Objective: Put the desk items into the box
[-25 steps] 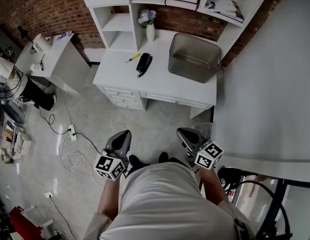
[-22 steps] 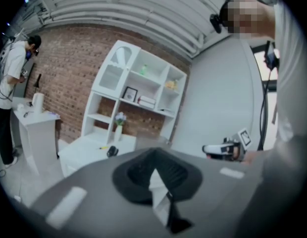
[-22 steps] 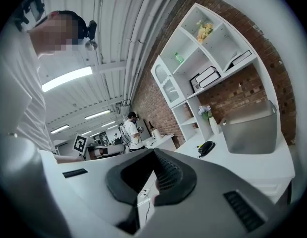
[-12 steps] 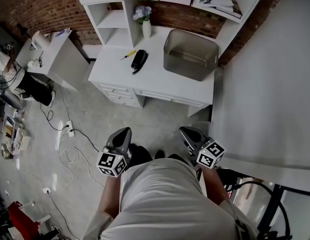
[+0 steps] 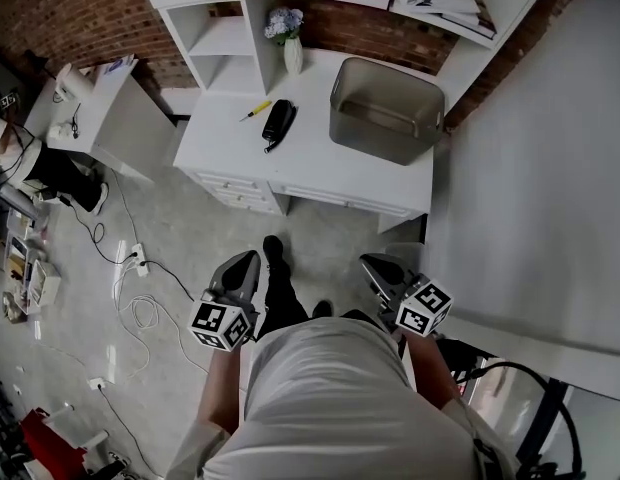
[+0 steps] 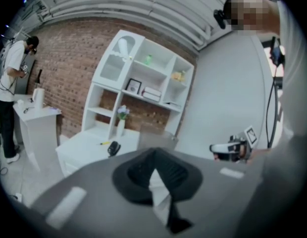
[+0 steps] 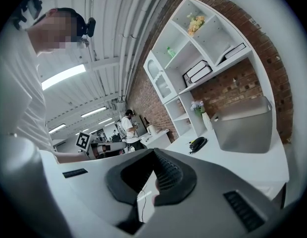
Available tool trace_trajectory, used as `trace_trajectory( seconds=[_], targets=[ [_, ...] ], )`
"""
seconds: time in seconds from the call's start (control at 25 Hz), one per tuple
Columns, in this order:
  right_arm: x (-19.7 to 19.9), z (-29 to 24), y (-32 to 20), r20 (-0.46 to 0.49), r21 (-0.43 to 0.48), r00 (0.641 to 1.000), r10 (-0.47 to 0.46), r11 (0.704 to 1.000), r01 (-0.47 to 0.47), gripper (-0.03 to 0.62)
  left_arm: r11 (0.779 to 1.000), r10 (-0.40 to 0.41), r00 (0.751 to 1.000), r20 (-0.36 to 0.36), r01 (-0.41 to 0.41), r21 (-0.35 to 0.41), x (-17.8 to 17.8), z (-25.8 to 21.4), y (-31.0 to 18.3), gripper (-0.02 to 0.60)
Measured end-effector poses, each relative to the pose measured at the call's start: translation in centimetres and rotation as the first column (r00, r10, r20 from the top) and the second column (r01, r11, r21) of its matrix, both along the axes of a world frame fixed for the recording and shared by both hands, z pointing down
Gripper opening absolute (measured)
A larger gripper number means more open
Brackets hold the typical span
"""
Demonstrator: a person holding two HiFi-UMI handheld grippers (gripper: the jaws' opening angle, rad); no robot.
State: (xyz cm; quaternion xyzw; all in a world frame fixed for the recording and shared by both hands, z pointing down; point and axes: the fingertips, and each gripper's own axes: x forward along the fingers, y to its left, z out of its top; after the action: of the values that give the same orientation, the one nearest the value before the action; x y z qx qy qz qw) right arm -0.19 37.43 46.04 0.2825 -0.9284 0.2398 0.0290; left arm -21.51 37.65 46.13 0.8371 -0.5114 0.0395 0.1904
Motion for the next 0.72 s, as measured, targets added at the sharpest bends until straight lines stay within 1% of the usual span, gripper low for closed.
trace_trajectory(
  seconds=[0.16, 0.28, 0.4, 0.52, 0.72],
  targets=[
    [-1.1, 0.8, -3.5, -0.001, -0.004, 0.999, 0.045, 0.999, -0.045, 0.0, 1.0, 0.016, 1.0, -0.012, -0.017, -0.018, -1.5, 1.3, -3.2, 0.003],
    [-2.1, 0.2, -6.3, 0.015, 0.0, 0.997, 0.075, 0.997, -0.075, 0.0, 0.999, 0.037, 0.999, -0.008, -0.037, -0.039, -2.5, 1.8, -6.0, 0.003],
    [-3.2, -0.5, -9.1, 0.003, 0.019, 0.998, 0.067, 0.998, -0.067, 0.0, 0.997, 0.058, 0.998, 0.002, -0.058, -0.044, -3.0, 1.9, -9.3, 0.002],
    [-4.0, -0.7, -11.2, -0.015, 0.018, 0.998, 0.062, 0.998, -0.062, 0.0, 0.996, 0.071, 0.997, 0.014, -0.07, -0.048, -3.5, 1.9, -12.0, 0.002],
    [-5.0, -0.6, -14.7, -0.01, -0.008, 0.995, 0.097, 0.995, -0.097, 0.0, 0.995, 0.088, 0.996, 0.019, -0.087, -0.056, -4.6, 1.5, -15.9, 0.002]
  ],
)
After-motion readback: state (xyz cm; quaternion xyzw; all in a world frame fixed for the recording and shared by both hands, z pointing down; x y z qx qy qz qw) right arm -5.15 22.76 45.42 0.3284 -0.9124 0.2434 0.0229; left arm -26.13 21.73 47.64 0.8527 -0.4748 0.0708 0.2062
